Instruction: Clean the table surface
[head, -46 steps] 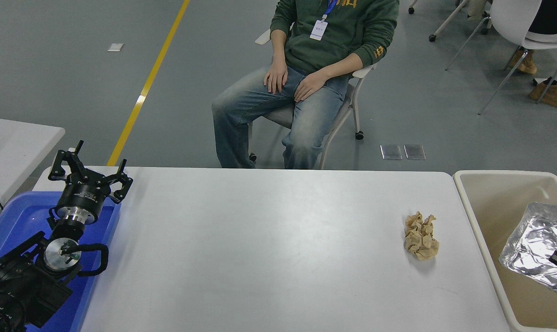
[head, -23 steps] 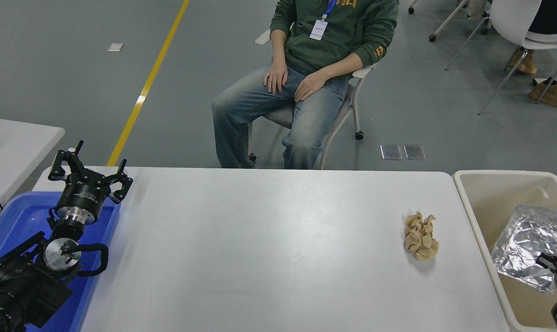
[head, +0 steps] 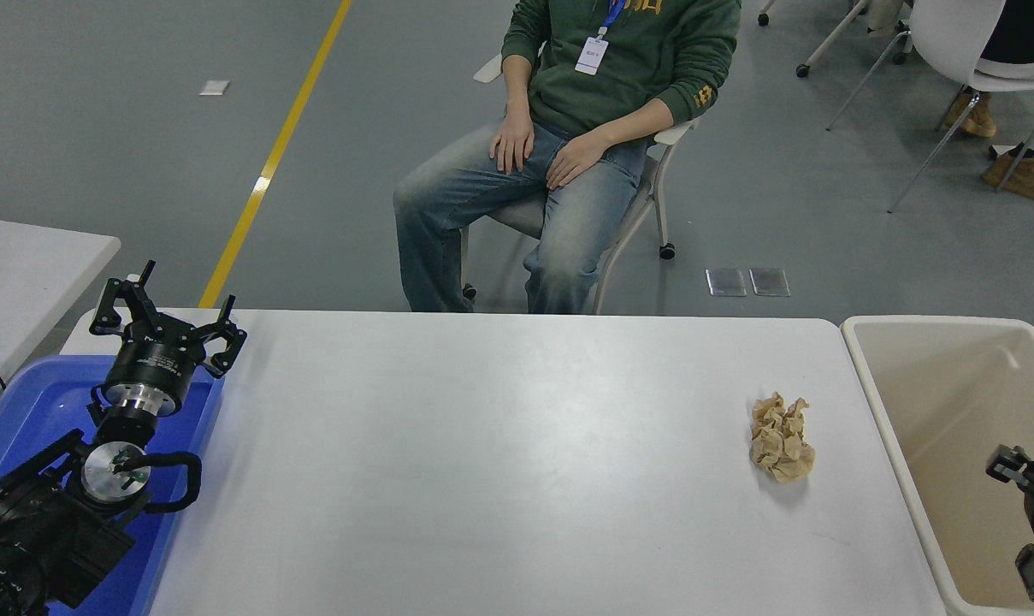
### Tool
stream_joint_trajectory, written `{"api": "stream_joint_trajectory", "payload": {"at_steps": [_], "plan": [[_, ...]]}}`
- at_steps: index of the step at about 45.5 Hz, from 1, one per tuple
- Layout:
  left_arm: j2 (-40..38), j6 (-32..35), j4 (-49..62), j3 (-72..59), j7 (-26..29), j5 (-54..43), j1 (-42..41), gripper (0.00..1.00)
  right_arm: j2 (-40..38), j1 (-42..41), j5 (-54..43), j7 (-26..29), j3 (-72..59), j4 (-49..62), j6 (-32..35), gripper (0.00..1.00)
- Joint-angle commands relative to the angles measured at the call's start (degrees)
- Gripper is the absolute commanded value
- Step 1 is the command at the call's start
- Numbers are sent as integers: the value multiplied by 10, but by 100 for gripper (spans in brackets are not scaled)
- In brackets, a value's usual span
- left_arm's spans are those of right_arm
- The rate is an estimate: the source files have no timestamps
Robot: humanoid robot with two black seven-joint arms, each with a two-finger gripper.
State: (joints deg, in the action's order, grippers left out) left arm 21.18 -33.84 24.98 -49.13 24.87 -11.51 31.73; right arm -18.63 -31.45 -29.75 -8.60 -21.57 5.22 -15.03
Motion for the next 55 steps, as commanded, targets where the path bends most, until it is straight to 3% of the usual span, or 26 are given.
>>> {"api": "stream_joint_trajectory", "payload": {"at_steps": [1,30,55], "plan": [[0,0,0,0,0,0,0,100,-3,-1,1,0,0,0,1,99],[0,0,1,0,0,0,0,100,-16,-17,7,0,3,-2,18,99],[0,0,1,0,0,0,0,100,-79,-43,3,-8,145,-147,-21,99]]}}
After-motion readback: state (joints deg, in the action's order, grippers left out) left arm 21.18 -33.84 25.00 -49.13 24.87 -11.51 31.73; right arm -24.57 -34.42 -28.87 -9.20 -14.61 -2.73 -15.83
